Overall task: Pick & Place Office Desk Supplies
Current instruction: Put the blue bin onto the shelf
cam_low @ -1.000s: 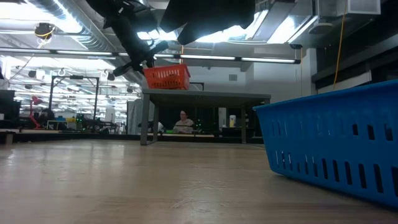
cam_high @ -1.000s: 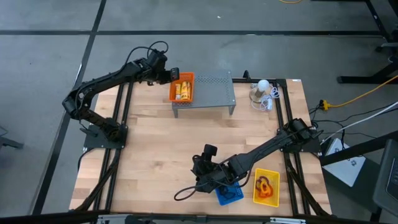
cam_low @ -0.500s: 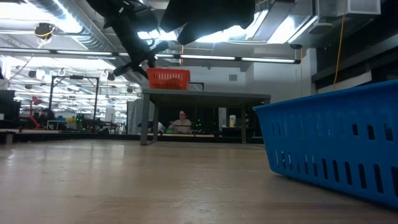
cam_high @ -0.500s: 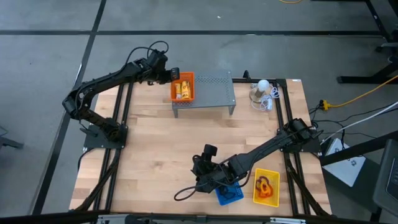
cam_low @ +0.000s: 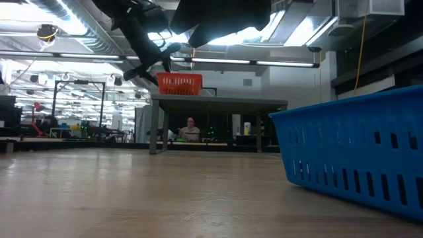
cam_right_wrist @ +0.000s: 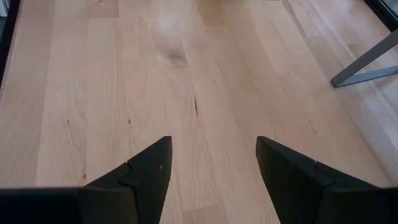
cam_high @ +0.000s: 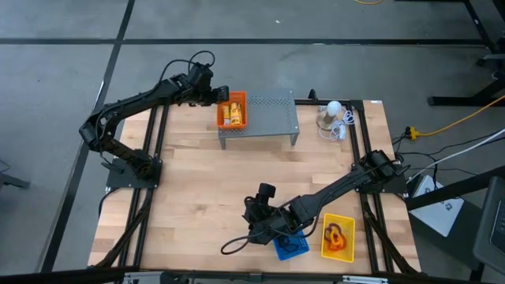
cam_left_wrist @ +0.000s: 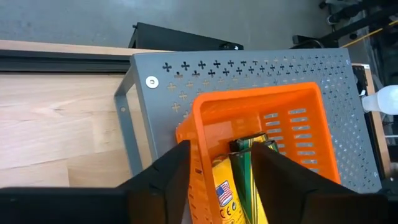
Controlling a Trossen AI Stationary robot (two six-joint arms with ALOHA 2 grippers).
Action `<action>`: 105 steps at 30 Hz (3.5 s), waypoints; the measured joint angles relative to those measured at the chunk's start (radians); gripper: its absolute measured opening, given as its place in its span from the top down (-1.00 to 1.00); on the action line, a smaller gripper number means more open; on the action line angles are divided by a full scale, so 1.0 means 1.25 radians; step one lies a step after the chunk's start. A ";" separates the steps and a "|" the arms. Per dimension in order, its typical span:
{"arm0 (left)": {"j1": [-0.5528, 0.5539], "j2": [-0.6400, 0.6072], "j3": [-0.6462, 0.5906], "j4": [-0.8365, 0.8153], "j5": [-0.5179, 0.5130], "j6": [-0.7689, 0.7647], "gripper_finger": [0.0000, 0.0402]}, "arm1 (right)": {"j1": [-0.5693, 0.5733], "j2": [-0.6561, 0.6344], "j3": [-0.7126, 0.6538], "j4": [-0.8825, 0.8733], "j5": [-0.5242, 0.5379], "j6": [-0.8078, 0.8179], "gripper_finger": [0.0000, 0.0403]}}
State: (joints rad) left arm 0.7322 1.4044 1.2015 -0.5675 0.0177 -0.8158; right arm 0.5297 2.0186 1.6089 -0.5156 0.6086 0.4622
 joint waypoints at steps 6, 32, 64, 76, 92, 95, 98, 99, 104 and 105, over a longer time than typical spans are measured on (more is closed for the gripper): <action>0.000 -0.001 0.000 -0.005 0.020 0.008 -0.01 | 0.000 0.000 0.000 0.000 -0.018 0.000 -0.16; -0.164 -0.509 0.034 -0.048 0.142 0.494 -0.08 | -0.012 0.000 0.000 0.064 0.010 -0.053 -0.16; -0.459 -1.115 -0.767 0.279 0.136 0.332 0.01 | -0.293 -0.062 0.001 -0.509 -0.032 0.269 -0.16; -0.614 -1.092 -0.889 0.386 -0.130 0.338 0.12 | -0.139 -0.225 0.002 -0.645 -0.174 0.491 -0.16; -0.901 -1.010 -0.928 0.442 -0.311 0.387 0.10 | 0.148 -0.181 -0.006 -0.743 -0.253 0.984 -0.16; -0.941 -0.992 -0.942 0.475 -0.252 0.419 0.10 | 0.160 -0.156 -0.006 -0.707 -0.261 0.989 -0.16; -0.968 -0.971 -0.947 0.489 -0.245 0.450 0.11 | 0.160 -0.130 -0.006 -0.688 -0.271 0.985 -0.16; -0.973 -0.966 -0.947 0.489 -0.244 0.458 0.11 | 0.158 -0.126 -0.006 -0.685 -0.271 0.984 -0.16; -0.978 -0.945 -0.948 0.484 -0.183 0.450 0.14 | 0.154 -0.124 -0.006 -0.684 -0.251 0.959 -0.16; -0.978 -0.940 -0.948 0.485 -0.182 0.449 0.14 | 0.154 -0.124 -0.006 -0.684 -0.240 0.959 -0.16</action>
State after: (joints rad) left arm -0.4904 0.2289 0.0170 0.0394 -0.2099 -0.2543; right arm 0.7227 1.8641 1.6009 -1.3707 0.3086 1.6607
